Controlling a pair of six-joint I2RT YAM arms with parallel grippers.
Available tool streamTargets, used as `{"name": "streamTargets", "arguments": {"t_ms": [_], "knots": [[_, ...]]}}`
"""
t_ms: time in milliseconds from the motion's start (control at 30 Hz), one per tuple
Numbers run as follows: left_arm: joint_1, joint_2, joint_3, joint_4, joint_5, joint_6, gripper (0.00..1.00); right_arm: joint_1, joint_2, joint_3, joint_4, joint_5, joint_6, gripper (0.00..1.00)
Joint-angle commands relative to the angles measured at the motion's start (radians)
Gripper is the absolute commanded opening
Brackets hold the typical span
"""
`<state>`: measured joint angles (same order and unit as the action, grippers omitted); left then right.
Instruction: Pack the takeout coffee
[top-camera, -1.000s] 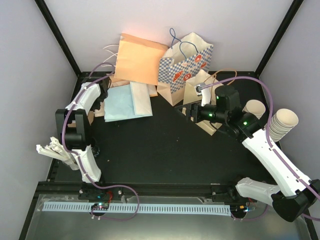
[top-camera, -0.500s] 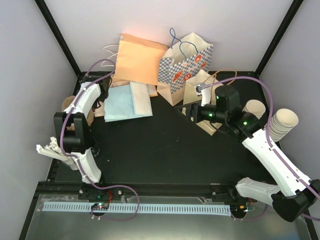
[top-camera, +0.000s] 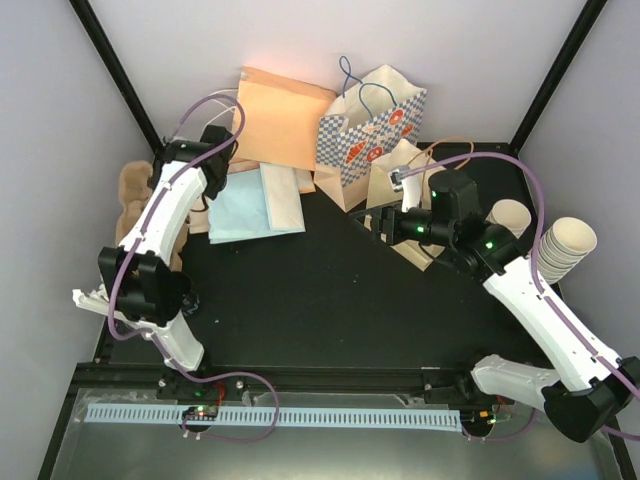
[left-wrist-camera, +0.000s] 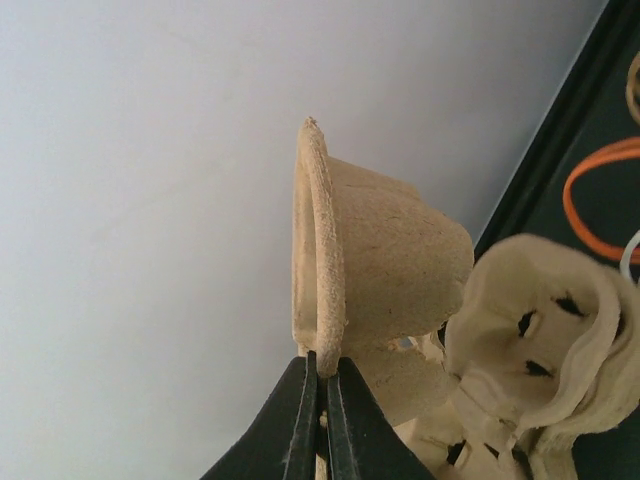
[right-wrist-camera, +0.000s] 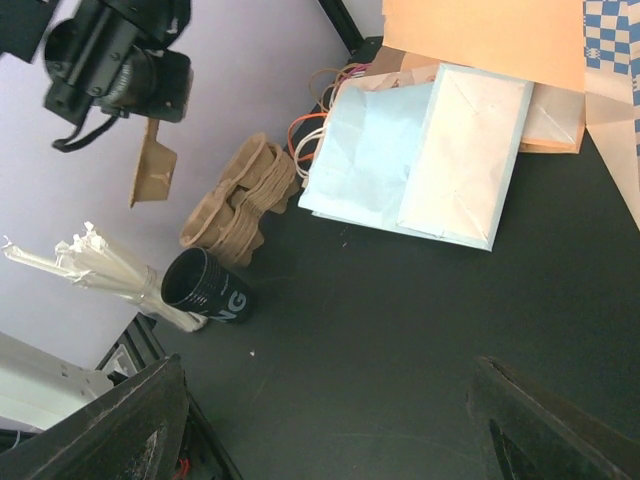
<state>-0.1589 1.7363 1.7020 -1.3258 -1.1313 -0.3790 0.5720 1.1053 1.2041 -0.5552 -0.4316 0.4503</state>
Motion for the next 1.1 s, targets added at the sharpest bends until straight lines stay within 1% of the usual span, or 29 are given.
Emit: {"name": "streamTargets", "arguments": {"t_ms": [0, 133, 200, 300, 367, 533, 633, 800, 867, 967, 1067], "knots": [[-0.066, -0.062, 0.096, -0.055, -0.117, -0.004, 0.01, 0.006, 0.0, 0.038, -0.002, 0.0, -0.001, 0.79], [-0.185, -0.079, 0.113, -0.052, -0.154, 0.021, 0.02, 0.007, -0.009, 0.052, -0.02, 0.037, -0.003, 0.79], [-0.251, -0.071, 0.112, -0.087, -0.18, -0.025, 0.03, 0.006, -0.019, 0.067, -0.044, 0.083, -0.017, 0.79], [-0.349, -0.047, 0.114, -0.157, -0.178, -0.101, 0.03, 0.007, -0.049, 0.092, -0.091, 0.203, -0.04, 0.79], [-0.403, -0.019, 0.117, -0.208, -0.168, -0.178, 0.03, 0.006, -0.079, 0.096, -0.111, 0.267, -0.045, 0.79], [-0.545, 0.055, 0.07, -0.224, -0.101, -0.28, 0.04, 0.006, -0.188, 0.06, -0.103, 0.385, -0.045, 0.79], [-0.623, 0.114, 0.065, -0.224, -0.02, -0.329, 0.04, 0.006, -0.25, 0.024, -0.094, 0.451, -0.047, 0.8], [-0.75, 0.254, 0.076, -0.224, 0.018, -0.405, 0.04, 0.006, -0.333, 0.003, -0.102, 0.583, -0.045, 0.8], [-0.794, 0.315, 0.088, -0.224, 0.023, -0.424, 0.04, 0.006, -0.353, 0.0, -0.102, 0.61, -0.052, 0.8], [-0.829, 0.383, 0.116, -0.215, 0.058, -0.445, 0.05, 0.006, -0.361, 0.009, -0.116, 0.637, -0.055, 0.8], [-0.864, 0.419, 0.125, -0.149, 0.104, -0.414, 0.06, 0.007, -0.372, 0.008, -0.119, 0.654, -0.05, 0.8]]}}
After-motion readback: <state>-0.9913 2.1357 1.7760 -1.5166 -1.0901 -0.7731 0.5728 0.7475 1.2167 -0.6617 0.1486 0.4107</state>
